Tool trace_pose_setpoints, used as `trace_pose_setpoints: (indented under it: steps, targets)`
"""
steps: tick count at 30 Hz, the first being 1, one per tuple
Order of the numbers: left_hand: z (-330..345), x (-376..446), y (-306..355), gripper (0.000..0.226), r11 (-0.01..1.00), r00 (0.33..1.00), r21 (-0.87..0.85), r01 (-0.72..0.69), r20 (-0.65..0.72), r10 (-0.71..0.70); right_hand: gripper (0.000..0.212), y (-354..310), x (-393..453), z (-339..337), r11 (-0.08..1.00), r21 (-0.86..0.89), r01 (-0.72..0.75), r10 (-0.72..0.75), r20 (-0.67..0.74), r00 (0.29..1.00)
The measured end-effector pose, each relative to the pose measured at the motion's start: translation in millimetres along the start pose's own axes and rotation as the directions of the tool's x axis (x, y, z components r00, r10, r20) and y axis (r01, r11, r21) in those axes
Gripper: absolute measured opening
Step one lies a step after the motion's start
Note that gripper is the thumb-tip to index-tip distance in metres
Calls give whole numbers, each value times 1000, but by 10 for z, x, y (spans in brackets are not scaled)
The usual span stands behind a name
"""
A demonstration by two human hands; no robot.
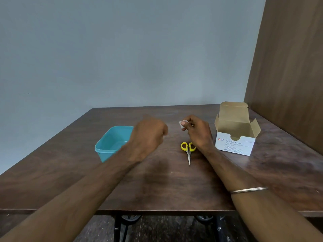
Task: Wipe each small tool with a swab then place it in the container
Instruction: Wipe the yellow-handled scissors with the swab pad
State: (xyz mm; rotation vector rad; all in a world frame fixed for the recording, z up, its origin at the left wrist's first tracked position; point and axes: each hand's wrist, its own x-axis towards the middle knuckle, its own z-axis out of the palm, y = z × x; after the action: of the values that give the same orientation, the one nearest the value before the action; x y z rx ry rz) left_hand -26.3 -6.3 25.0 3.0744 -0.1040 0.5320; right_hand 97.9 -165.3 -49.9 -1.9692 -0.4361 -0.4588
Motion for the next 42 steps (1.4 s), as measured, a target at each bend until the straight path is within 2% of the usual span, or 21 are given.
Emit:
trace_pose_setpoints:
  steps: [6, 15, 18, 21, 22, 24, 27, 30, 33, 36, 42]
  targets:
    - [361, 60, 269, 31, 987, 986, -109, -120, 101, 131, 14, 14, 21, 15, 999, 42, -5, 5, -2, 1000]
    - [587, 219, 248, 25, 979, 980, -149, -140, 122, 159, 16, 5, 21, 16, 1000, 28, -1, 1, 15, 1000]
    - [612, 246, 200, 17, 967, 979, -202, -156, 96, 178, 11, 0, 23, 22, 995, 93, -23, 22, 7, 1000]
    - [670, 247, 114, 13, 924, 991, -357, -136, -40, 130, 12, -21, 41, 15, 991, 126, -53, 54, -7, 999]
    - [683, 249, 81, 11, 892, 993, -437, -111, -93, 78, 12, -39, 45, 8, 988, 144, -64, 66, -10, 998]
    - [711, 283, 6, 10, 797, 994, -604, -13, -98, -58, 11, -93, 43, -10, 970, 222, -99, 105, -13, 994]
    - [715, 331, -39, 20, 509, 976, -849, 143, 36, -213, 9, -175, 15, -79, 912, 362, -192, 193, 34, 981]
    - [700, 342, -26, 13, 279, 957, -942, 189, 114, -266, 10, -231, 15, -63, 877, 420, -234, 189, 147, 971]
    - [731, 305, -23, 17, 88, 935, -974, 210, 174, -308, 17, -272, 2, -18, 855, 429, -293, 201, 247, 948]
    - [751, 288, -62, 20, -17, 911, -967, 254, 245, -332, 15, -267, 6, -6, 843, 440, -310, 202, 276, 940]
    - [763, 287, -109, 22, -72, 889, -958, 279, 286, -357, 13, -282, -20, 12, 858, 420, -297, 162, 327, 931]
